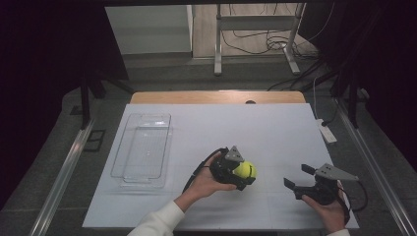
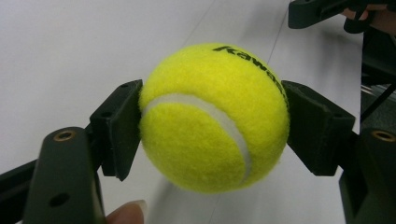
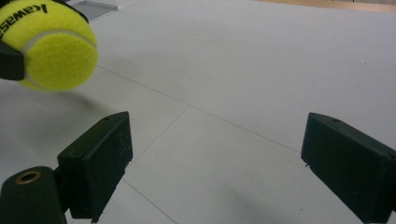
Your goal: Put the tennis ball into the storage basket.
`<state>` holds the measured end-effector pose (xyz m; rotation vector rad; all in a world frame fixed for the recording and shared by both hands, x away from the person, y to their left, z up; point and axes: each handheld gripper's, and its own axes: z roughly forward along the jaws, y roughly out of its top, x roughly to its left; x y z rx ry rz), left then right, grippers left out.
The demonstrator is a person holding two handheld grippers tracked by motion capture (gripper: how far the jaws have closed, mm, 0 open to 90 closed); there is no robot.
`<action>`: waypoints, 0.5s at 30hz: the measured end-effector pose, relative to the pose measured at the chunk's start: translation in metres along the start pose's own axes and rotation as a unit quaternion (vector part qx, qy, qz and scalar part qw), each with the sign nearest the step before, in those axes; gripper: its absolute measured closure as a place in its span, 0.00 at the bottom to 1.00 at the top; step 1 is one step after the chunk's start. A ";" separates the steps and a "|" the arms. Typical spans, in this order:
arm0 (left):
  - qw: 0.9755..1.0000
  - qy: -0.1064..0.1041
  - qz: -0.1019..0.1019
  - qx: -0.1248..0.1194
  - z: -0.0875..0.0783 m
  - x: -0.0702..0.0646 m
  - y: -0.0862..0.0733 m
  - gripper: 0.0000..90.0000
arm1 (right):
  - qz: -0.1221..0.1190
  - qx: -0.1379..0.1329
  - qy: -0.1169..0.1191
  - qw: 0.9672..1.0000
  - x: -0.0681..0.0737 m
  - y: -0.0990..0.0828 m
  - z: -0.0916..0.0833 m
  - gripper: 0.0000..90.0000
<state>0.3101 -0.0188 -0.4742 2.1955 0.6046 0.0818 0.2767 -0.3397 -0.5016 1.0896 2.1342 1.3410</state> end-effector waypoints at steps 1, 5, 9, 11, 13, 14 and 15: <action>1.000 0.000 0.000 0.000 0.000 0.000 0.000 0.30 | 0.000 0.000 0.000 1.000 0.000 0.000 0.000 0.10; 1.000 0.002 -0.002 -0.007 -0.005 0.002 -0.002 0.30 | -0.001 0.001 0.002 1.000 0.001 0.000 0.001 0.10; 1.000 0.006 -0.004 -0.012 -0.010 0.005 -0.004 0.30 | -0.004 0.003 0.001 1.000 0.002 0.000 0.002 0.10; 1.000 0.007 -0.007 -0.017 -0.013 0.006 -0.005 0.30 | -0.004 0.003 0.002 1.000 0.002 0.000 0.002 0.10; 1.000 0.008 -0.008 -0.018 -0.014 0.007 -0.006 0.30 | -0.004 0.003 0.002 1.000 0.002 0.000 0.002 0.10; 1.000 0.008 -0.006 -0.017 -0.015 0.008 -0.006 0.30 | -0.005 0.004 0.002 1.000 0.002 0.000 0.003 0.10; 1.000 0.009 -0.011 -0.021 -0.016 0.008 -0.007 0.30 | -0.005 0.004 0.002 1.000 0.003 0.000 0.003 0.10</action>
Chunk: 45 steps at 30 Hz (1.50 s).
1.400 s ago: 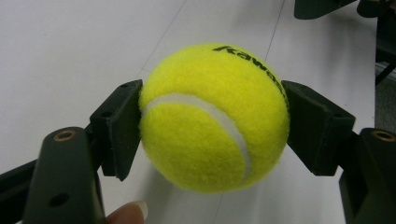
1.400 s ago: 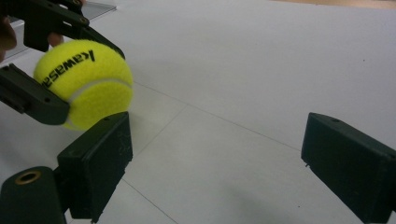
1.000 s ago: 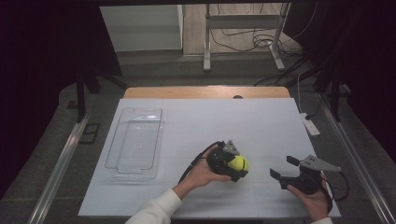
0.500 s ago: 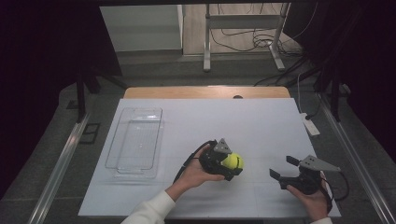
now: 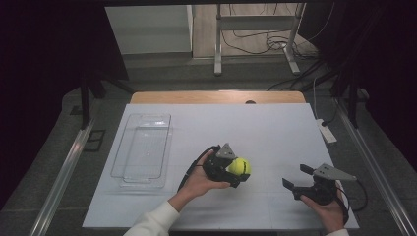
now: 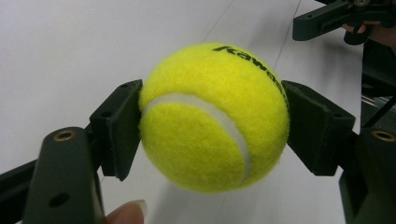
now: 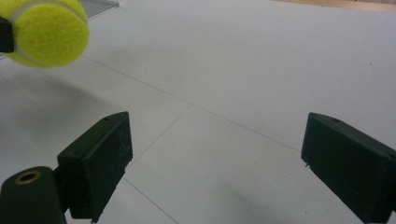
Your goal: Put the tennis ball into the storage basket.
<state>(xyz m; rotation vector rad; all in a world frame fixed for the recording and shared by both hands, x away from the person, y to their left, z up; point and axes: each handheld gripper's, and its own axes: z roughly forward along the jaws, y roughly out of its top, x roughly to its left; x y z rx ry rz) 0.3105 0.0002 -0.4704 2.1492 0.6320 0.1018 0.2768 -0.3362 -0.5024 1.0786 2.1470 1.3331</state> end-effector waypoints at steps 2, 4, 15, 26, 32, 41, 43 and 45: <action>1.000 0.002 -0.001 -0.001 -0.002 0.002 -0.001 0.30 | 0.000 0.000 0.000 1.000 0.000 0.000 0.000 0.10; 1.000 0.004 -0.004 -0.004 -0.005 0.004 -0.001 0.30 | 0.000 0.001 0.000 1.000 0.000 0.000 0.000 0.10; 1.000 0.013 -0.010 -0.021 -0.018 0.010 -0.002 0.30 | -0.001 0.001 0.000 1.000 0.000 0.000 0.000 0.10; 0.999 0.015 -0.014 -0.041 -0.030 0.012 -0.001 0.30 | -0.001 0.000 -0.001 1.000 0.000 -0.001 0.000 0.10; 0.998 0.020 -0.020 -0.052 -0.038 0.015 0.000 0.30 | -0.001 0.000 -0.001 1.000 0.000 -0.001 -0.001 0.10; 0.997 0.025 -0.023 -0.062 -0.045 0.017 0.001 0.30 | -0.001 -0.001 -0.002 1.000 0.000 -0.001 -0.001 0.10; 0.997 0.027 -0.025 -0.065 -0.046 0.018 0.001 0.30 | -0.001 0.000 -0.002 1.000 0.000 -0.001 -0.001 0.10; 0.997 0.028 -0.025 -0.067 -0.047 0.018 0.001 0.30 | 0.000 0.000 -0.002 1.000 -0.001 -0.001 -0.001 0.10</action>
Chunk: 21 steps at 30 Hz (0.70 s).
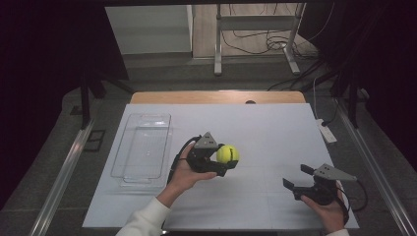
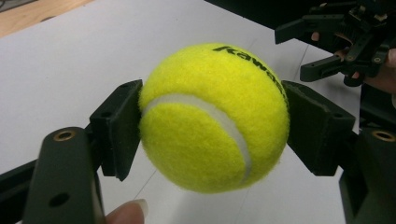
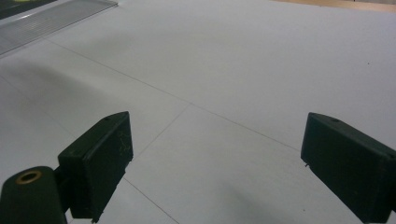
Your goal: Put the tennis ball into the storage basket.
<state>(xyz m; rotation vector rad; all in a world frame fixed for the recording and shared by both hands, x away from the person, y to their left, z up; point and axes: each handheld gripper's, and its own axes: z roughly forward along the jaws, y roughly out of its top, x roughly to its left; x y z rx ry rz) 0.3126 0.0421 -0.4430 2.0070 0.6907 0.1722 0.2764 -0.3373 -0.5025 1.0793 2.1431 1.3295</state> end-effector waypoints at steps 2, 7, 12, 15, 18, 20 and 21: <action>1.000 0.000 0.000 -0.002 -0.001 0.000 0.000 0.30 | 0.001 -0.001 -0.001 1.000 0.000 0.000 0.000 0.10; 1.000 0.003 0.001 -0.007 -0.002 0.001 0.001 0.30 | 0.001 -0.001 0.000 1.000 0.000 0.000 -0.001 0.10; 1.000 0.005 0.000 -0.018 -0.007 0.002 0.003 0.30 | 0.001 -0.001 0.000 1.000 0.000 0.000 -0.001 0.10; 1.000 0.008 -0.002 -0.025 -0.011 0.003 0.004 0.30 | 0.001 -0.002 -0.001 1.000 0.000 0.000 -0.001 0.10; 1.000 0.011 -0.002 -0.028 -0.012 0.002 0.004 0.30 | 0.002 -0.001 -0.001 1.000 0.000 0.000 -0.001 0.10; 0.999 0.011 -0.002 -0.030 -0.013 0.002 0.004 0.30 | -0.001 -0.001 0.000 1.000 0.000 0.001 -0.001 0.10; 0.999 0.012 -0.002 -0.032 -0.014 0.002 0.005 0.30 | -0.001 -0.001 0.000 1.000 0.000 0.001 0.000 0.10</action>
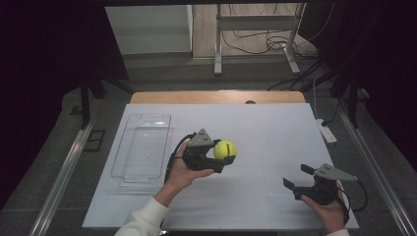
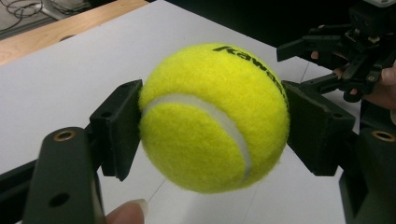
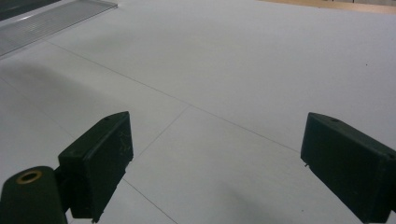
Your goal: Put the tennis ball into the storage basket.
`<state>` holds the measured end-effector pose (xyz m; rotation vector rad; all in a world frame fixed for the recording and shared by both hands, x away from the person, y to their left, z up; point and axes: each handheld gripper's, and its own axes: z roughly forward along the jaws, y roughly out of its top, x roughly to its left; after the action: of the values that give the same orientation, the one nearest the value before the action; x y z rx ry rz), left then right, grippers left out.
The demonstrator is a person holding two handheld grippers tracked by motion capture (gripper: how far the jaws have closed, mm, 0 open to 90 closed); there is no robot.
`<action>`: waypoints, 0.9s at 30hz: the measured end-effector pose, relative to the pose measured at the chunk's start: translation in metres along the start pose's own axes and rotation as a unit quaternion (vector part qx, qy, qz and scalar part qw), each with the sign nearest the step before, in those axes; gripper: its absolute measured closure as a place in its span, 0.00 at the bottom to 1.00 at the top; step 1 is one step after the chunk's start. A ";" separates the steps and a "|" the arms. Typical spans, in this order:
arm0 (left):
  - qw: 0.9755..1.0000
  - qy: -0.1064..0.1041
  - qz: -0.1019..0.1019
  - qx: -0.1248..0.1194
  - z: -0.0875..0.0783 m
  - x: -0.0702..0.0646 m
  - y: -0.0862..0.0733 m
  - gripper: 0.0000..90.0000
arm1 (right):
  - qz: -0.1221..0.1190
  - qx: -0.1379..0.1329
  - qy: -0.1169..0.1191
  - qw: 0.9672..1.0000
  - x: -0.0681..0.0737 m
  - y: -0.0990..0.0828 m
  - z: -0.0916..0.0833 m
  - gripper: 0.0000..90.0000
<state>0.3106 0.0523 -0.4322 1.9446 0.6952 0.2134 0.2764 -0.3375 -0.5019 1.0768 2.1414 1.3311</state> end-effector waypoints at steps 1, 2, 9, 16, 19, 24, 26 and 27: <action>1.000 0.000 0.000 -0.002 -0.001 0.000 0.000 0.30 | 0.000 0.000 0.000 1.000 0.000 0.000 0.000 0.10; 1.000 0.001 0.000 -0.003 -0.002 0.001 0.001 0.30 | 0.001 -0.001 0.000 1.000 0.000 0.000 0.000 0.10; 1.000 0.009 -0.005 -0.016 -0.010 0.004 0.003 0.30 | 0.000 -0.001 0.001 1.000 0.000 0.000 0.000 0.10; 1.000 0.014 -0.008 -0.025 -0.015 0.006 0.005 0.30 | 0.001 -0.001 0.001 1.000 0.000 0.000 0.000 0.10; 0.999 0.016 -0.010 -0.029 -0.018 0.007 0.005 0.30 | 0.001 -0.001 0.001 1.000 0.000 0.000 0.000 0.10; 0.999 0.019 -0.011 -0.034 -0.021 0.009 0.006 0.30 | 0.000 -0.001 0.001 1.000 0.000 0.000 0.000 0.11; 0.999 0.021 -0.011 -0.036 -0.023 0.009 0.007 0.30 | 0.001 -0.001 0.001 1.000 0.000 0.000 0.000 0.10; 0.999 0.022 -0.011 -0.037 -0.024 0.010 0.007 0.30 | 0.001 -0.001 0.001 1.000 0.000 0.000 0.000 0.10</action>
<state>0.3110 0.0736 -0.4166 1.8651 0.7269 0.2669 0.2762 -0.3376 -0.5016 1.0770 2.1403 1.3359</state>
